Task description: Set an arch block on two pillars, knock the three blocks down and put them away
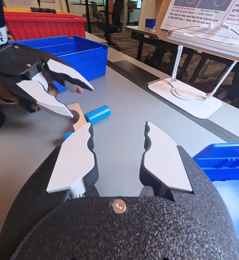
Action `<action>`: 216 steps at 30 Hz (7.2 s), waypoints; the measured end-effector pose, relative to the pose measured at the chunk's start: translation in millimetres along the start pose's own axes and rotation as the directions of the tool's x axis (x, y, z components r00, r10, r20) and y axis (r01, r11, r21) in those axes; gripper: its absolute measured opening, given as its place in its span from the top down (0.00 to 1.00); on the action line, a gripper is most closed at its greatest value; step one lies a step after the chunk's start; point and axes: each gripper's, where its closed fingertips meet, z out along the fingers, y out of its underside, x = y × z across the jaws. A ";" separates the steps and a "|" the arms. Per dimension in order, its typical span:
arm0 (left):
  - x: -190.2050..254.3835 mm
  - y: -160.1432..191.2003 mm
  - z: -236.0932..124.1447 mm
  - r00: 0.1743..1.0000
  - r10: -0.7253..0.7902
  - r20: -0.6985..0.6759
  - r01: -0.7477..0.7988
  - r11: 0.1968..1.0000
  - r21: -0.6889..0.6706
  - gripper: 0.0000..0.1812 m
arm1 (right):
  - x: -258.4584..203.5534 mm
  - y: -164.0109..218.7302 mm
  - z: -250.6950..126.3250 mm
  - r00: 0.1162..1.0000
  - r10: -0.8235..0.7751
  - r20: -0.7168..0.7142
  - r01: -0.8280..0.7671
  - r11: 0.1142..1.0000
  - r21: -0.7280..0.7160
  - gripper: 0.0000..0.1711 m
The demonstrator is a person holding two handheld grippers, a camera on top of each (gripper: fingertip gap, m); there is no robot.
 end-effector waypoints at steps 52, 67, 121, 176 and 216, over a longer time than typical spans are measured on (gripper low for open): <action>44.6 29.9 -16.9 0.985 0.111 -0.132 -0.119 0.991 -0.054 0.63 | 131.1 13.0 -82.0 0.846 -0.087 -0.527 -0.028 0.978 -0.207 0.81; 6.3 56.1 -13.3 0.995 0.073 0.068 -0.057 0.975 -0.214 0.61 | -6.8 26.9 0.1 0.990 -0.144 0.014 0.144 0.977 -0.158 0.74; 25.3 -18.8 -34.9 0.996 0.062 0.066 -0.075 0.974 0.215 0.66 | -21.1 36.5 -92.3 0.922 -0.035 0.386 0.192 0.906 -0.377 0.69; 100.3 -16.1 -28.6 0.879 0.440 -0.183 -0.395 0.888 0.235 0.82 | -112.5 33.4 -10.3 0.855 -0.144 0.499 0.213 0.974 -0.084 0.65; 65.0 -9.9 -25.5 0.972 0.211 -0.100 -0.191 0.965 0.183 0.82 | 144.2 7.5 -102.5 0.725 -0.285 -0.627 0.109 0.946 -0.304 0.75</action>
